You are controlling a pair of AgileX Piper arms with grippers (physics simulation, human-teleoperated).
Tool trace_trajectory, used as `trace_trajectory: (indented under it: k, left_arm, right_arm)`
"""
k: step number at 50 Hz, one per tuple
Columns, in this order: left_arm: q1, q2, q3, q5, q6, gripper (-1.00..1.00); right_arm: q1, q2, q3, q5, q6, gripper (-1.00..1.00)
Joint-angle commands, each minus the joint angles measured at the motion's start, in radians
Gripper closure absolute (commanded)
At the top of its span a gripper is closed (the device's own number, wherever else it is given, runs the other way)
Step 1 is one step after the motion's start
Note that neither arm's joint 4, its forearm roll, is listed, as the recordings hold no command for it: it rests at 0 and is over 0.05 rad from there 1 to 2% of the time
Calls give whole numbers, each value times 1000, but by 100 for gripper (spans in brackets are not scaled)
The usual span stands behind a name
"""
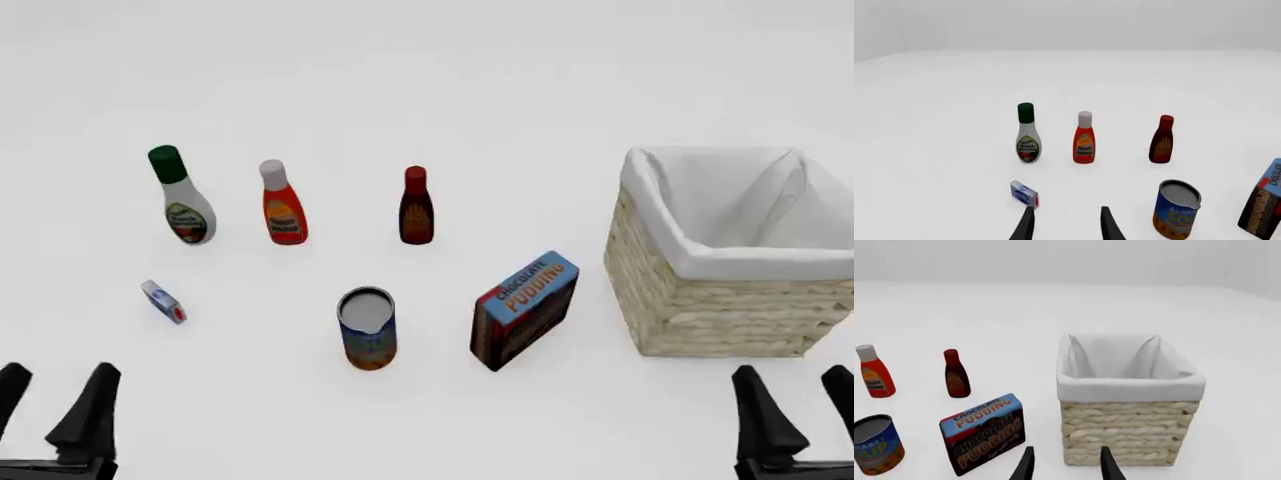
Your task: Pick the bbq sauce and place it in the basket.
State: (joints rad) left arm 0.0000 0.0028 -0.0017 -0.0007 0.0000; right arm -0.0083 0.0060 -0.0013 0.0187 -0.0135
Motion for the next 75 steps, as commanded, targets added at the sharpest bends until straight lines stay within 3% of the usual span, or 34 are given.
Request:
trace_trajectory:
  k: [1, 9, 15, 23, 35, 44, 51, 63, 64, 65, 66, 70, 73, 74, 75]
  left_arm:
    - [0, 4, -3, -1, 0, -100]
    - [0, 4, -3, -1, 0, -100]
    - [0, 4, -3, -1, 0, -100]
    - [0, 4, -3, -1, 0, -100]
    - [0, 4, -3, -1, 0, -100]
    - [0, 4, -3, -1, 0, -100]
    - [0, 4, -3, -1, 0, -100]
    - [0, 4, -3, -1, 0, -100]
    - [0, 4, -3, -1, 0, -100]
    - [0, 4, -3, -1, 0, -100]
    - [0, 4, -3, -1, 0, -100]
    - [0, 4, -3, -1, 0, -100]
    - [0, 4, -3, -1, 0, -100]
    - [0, 4, -3, -1, 0, -100]
    - [0, 4, -3, -1, 0, -100]
  right_arm:
    - [7, 51, -2, -71, 13, -100]
    - [5, 77, -2, -95, 11, -100]
    - [4, 1, -5, -18, 11, -100]
    - [10, -6, -12, -6, -3, -100]
    - [16, 7, -185, 131, -3, -100]
    - [45, 98, -308, 155, -13, -100]
    - [87, 267, -400, 133, -2, -100]
    - [159, 517, -623, 159, -87, -100]
    - [159, 518, -624, 159, -87, -100]
    - [163, 423, -634, 271, -84, -100]
    - [164, 406, -644, 305, -89, -100]
    - [170, 535, -670, 235, -134, -100]
    - [169, 571, -692, 237, -137, -100]
    - [175, 519, -700, 306, -139, -100]
    - [179, 541, -713, 299, -139, -100]
